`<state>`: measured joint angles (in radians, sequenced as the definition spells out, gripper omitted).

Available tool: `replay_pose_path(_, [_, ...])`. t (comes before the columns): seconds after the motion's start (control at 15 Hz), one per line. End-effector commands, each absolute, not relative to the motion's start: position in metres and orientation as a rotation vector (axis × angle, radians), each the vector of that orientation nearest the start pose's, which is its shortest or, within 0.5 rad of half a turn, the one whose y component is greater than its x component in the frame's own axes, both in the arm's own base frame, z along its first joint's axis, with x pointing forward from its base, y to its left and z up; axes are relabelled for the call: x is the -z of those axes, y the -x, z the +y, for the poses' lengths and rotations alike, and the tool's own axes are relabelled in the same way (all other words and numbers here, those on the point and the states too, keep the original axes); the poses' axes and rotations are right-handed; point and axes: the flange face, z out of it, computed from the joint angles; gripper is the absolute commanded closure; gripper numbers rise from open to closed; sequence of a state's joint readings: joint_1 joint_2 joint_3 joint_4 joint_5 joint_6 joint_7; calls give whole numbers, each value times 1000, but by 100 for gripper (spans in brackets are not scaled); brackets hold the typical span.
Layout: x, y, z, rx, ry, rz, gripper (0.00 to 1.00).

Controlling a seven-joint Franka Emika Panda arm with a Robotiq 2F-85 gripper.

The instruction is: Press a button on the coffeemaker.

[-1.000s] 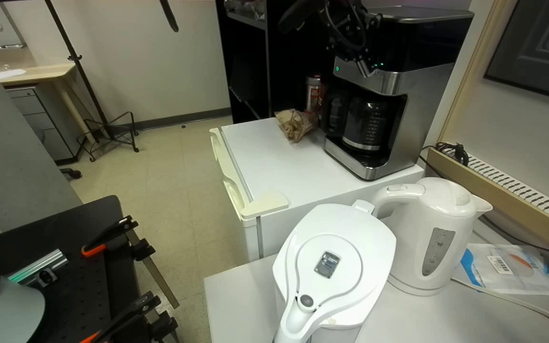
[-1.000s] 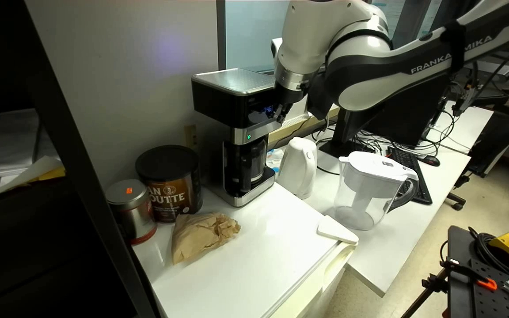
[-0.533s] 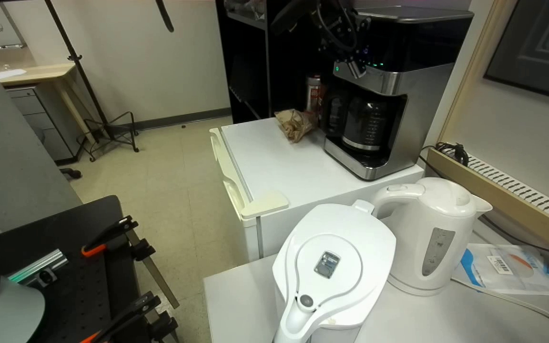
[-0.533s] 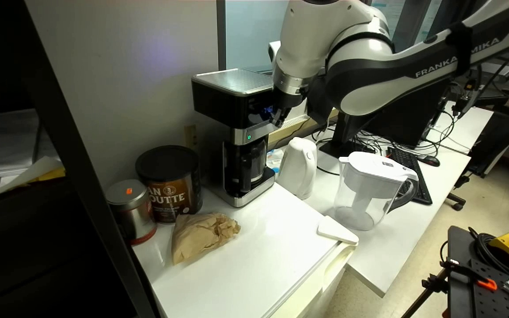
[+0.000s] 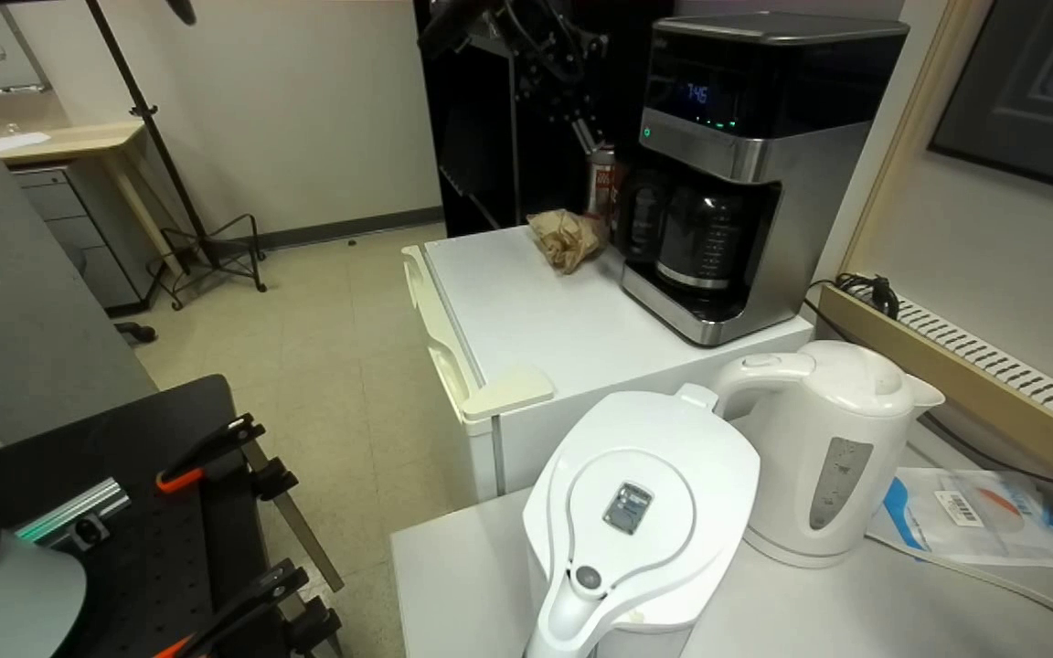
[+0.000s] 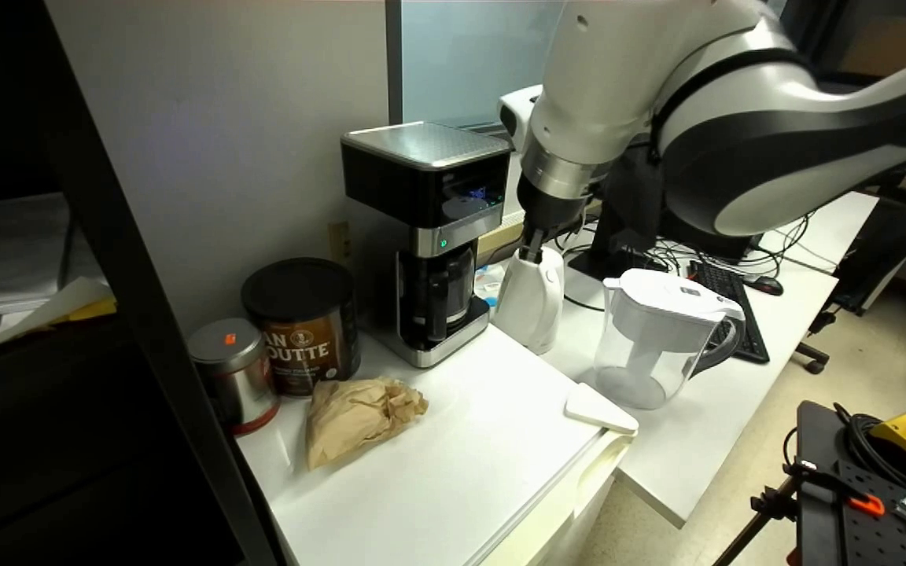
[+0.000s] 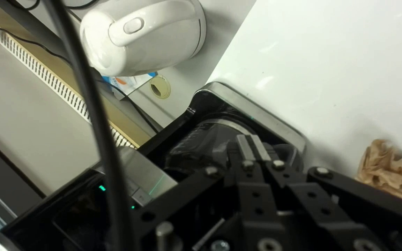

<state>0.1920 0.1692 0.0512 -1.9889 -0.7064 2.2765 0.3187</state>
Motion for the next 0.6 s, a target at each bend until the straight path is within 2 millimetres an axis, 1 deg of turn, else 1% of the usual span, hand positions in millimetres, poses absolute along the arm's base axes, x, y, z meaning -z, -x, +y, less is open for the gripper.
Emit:
replay_pose_path(0.0, [-405, -540, 140, 435, 3551, -831, 100])
replay_pose_path(0.27, [-410, -506, 150, 399, 3546, -961, 100])
replay_pose_path(0.53, [-415, -486, 153, 398, 3535, -1043, 100])
